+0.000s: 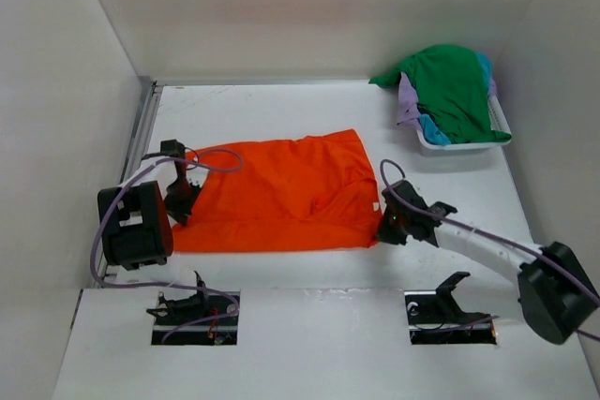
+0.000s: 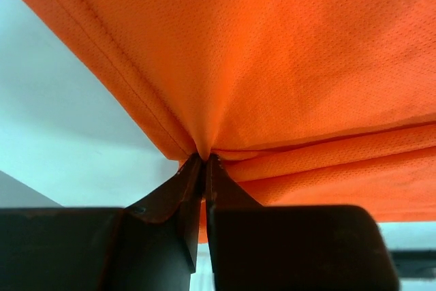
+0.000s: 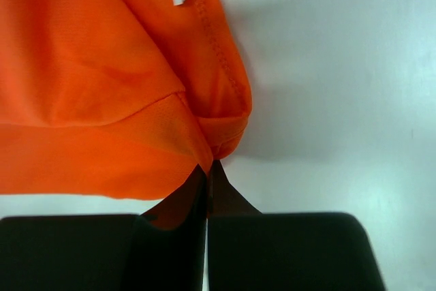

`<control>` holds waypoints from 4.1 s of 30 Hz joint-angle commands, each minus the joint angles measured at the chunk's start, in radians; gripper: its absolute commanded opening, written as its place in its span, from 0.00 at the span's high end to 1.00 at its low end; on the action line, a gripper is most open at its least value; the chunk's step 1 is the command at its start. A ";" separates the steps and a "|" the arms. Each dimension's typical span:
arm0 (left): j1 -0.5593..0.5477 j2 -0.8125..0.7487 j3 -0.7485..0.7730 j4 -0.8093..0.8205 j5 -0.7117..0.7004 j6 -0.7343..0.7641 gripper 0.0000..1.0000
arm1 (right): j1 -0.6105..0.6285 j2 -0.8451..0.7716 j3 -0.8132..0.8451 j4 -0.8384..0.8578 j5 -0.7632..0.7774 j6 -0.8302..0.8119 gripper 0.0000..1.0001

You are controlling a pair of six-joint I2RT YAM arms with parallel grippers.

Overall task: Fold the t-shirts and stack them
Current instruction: Fold the flattened tshirt in 1/3 of the way, then grap the side of the flattened tshirt furthest away from the robot with both arms, then fold the other side of the tshirt into a rectangle

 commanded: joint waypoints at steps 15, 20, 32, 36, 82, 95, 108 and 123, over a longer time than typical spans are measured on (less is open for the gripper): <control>0.075 -0.207 0.086 -0.214 0.047 0.044 0.54 | 0.061 -0.267 0.219 -0.498 0.052 -0.019 0.42; 0.139 -0.147 0.345 -0.110 0.206 -0.043 0.51 | -0.034 0.079 0.561 -0.376 0.102 -0.317 0.44; 0.069 0.261 0.549 0.110 0.233 -0.241 0.50 | -0.213 0.844 1.216 -0.213 0.107 -0.540 0.38; 0.058 0.329 0.583 0.156 0.231 -0.235 0.49 | -0.236 1.003 1.319 -0.229 0.087 -0.517 0.32; 0.047 -0.357 -0.208 0.101 0.199 0.148 0.96 | 0.280 0.011 0.111 0.151 0.063 -0.198 0.67; 0.036 -0.351 -0.204 0.119 0.196 0.147 0.94 | 0.087 -0.133 0.136 0.125 0.056 -0.297 0.64; 0.019 -0.342 -0.221 0.131 0.196 0.127 0.94 | 0.086 0.212 0.242 0.033 0.038 -0.293 0.61; 0.019 -0.339 -0.189 0.128 0.196 0.116 0.94 | 0.077 0.306 0.308 0.016 0.040 -0.297 0.97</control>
